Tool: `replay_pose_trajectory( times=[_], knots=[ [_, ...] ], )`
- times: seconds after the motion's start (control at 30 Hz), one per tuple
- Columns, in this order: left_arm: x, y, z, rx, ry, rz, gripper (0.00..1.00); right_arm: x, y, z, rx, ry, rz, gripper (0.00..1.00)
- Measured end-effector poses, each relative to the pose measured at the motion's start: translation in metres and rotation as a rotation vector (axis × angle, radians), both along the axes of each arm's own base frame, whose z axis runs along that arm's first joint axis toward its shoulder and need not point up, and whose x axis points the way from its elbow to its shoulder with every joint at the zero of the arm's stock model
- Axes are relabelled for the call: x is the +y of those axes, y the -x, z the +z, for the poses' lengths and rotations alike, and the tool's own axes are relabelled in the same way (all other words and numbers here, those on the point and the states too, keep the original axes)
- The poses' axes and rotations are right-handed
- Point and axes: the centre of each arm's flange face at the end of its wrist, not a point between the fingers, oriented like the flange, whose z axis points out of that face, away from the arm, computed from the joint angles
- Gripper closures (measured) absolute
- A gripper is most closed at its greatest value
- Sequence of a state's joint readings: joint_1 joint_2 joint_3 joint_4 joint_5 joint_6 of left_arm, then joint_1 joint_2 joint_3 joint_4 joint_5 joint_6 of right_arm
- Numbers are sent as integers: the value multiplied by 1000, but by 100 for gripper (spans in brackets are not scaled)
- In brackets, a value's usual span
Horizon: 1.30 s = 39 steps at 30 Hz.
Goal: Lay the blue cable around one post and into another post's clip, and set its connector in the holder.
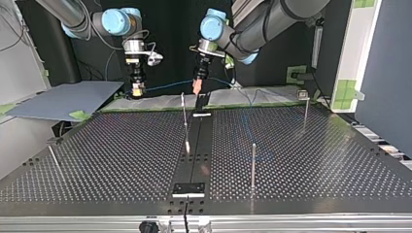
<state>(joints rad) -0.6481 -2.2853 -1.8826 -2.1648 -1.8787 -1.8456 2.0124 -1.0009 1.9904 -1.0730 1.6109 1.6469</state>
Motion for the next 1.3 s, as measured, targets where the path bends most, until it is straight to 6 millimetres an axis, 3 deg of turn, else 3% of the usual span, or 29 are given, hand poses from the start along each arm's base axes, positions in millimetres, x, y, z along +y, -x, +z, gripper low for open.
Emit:
replay_pose_trajectory(
  times=[0.37, 0.9, 1.1, 1.3],
  knots=[
    [-10, -10, -35, -51, -31, 7, 100, -25, 12, -43, 18, -25, -29, 100],
    [-26, -44, -76, -99, -55, 65, 100, -58, 6, -90, 55, -74, -13, 100],
    [-23, -54, -94, -92, -88, 104, 100, -72, 6, -113, 84, -112, -22, 100],
    [-14, -63, -98, -89, -124, 151, 100, -88, 11, -133, 105, -139, -38, 100]
  ],
)
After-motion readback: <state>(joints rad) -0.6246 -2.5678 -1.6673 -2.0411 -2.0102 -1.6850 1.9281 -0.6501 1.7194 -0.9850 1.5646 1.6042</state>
